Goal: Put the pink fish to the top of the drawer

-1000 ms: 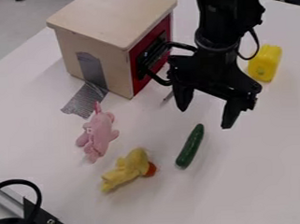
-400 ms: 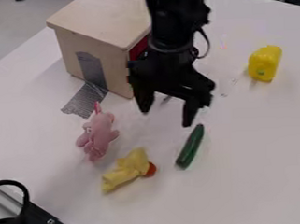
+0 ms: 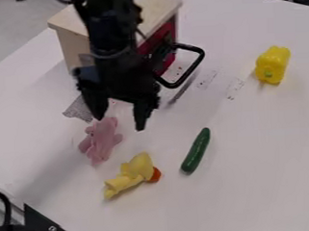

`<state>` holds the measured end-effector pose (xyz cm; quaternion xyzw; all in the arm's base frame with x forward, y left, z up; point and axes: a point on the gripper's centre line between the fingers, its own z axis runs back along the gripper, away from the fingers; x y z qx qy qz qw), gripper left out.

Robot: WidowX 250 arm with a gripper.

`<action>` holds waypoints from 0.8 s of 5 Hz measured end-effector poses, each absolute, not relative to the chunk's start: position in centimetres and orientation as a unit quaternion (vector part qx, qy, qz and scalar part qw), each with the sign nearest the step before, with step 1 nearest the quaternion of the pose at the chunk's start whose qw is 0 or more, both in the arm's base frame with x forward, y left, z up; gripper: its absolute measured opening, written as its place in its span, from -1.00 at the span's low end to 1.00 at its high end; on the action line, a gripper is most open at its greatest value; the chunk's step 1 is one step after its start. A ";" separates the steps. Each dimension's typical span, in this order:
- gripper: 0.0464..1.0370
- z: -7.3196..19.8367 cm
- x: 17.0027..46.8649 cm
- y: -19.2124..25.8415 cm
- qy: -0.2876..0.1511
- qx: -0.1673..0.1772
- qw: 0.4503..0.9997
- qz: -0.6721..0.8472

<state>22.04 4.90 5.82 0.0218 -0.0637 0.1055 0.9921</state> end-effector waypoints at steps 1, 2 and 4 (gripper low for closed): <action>0.93 4.5 21.4 6.3 -0.068 0.023 0.992 0.107; 0.93 2.5 20.6 7.3 -0.055 0.021 0.991 0.119; 0.27 0.2 20.4 7.7 -0.029 0.012 0.990 0.135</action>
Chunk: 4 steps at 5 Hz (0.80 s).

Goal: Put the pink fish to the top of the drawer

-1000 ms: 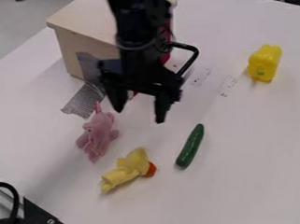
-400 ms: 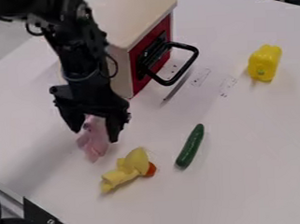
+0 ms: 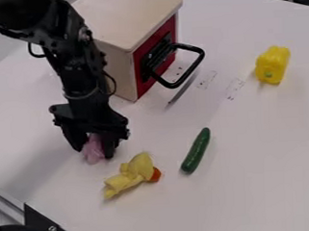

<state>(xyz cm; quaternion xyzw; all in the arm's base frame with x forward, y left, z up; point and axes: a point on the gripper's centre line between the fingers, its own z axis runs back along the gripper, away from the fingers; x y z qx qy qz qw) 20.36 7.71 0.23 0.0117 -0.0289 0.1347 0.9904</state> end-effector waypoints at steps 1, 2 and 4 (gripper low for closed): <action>-0.32 1.0 20.1 7.7 -0.038 0.018 0.990 0.135; -0.70 4.8 19.9 7.2 -0.066 0.017 0.987 0.144; -0.93 12.4 21.8 7.9 -0.111 -0.004 0.978 0.176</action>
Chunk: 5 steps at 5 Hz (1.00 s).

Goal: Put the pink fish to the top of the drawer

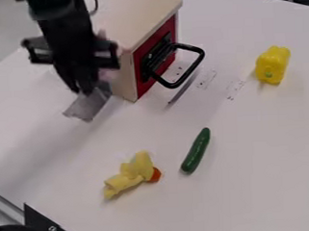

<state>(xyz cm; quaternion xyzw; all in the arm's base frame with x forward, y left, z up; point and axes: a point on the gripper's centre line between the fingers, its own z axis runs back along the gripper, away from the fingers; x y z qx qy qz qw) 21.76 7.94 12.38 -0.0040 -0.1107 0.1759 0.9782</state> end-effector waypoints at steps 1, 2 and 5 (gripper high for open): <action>-0.93 14.8 25.0 9.3 -0.143 -0.018 0.973 0.180; -0.93 14.6 27.5 10.7 -0.143 -0.025 0.973 0.182; -0.54 11.5 30.5 13.0 -0.115 -0.032 0.974 0.191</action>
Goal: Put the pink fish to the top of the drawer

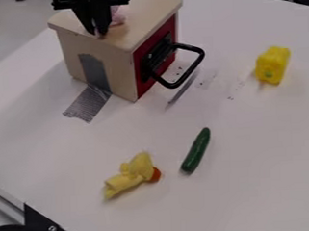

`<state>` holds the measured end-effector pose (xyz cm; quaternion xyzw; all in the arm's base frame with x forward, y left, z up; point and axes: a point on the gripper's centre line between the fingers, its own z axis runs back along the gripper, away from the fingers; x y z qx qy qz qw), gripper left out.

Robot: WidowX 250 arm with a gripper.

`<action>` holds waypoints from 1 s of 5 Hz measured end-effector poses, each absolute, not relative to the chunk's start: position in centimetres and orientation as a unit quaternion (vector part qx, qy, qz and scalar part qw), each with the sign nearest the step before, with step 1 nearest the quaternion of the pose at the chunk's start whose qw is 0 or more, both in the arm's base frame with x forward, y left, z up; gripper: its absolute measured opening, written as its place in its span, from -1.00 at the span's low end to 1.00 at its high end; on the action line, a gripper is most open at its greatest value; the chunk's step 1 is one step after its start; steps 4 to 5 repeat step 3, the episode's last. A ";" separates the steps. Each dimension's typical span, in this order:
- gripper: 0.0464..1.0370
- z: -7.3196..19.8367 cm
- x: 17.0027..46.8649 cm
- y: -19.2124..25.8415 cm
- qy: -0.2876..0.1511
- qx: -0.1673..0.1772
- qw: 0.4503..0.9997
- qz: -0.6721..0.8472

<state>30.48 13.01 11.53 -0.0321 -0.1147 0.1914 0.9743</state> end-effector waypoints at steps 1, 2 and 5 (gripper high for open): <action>0.02 12.2 30.6 12.9 -0.111 -0.039 0.975 0.188; 0.64 14.2 30.4 12.5 -0.121 -0.044 0.976 0.177; 0.93 16.5 29.5 11.7 -0.132 -0.047 0.976 0.168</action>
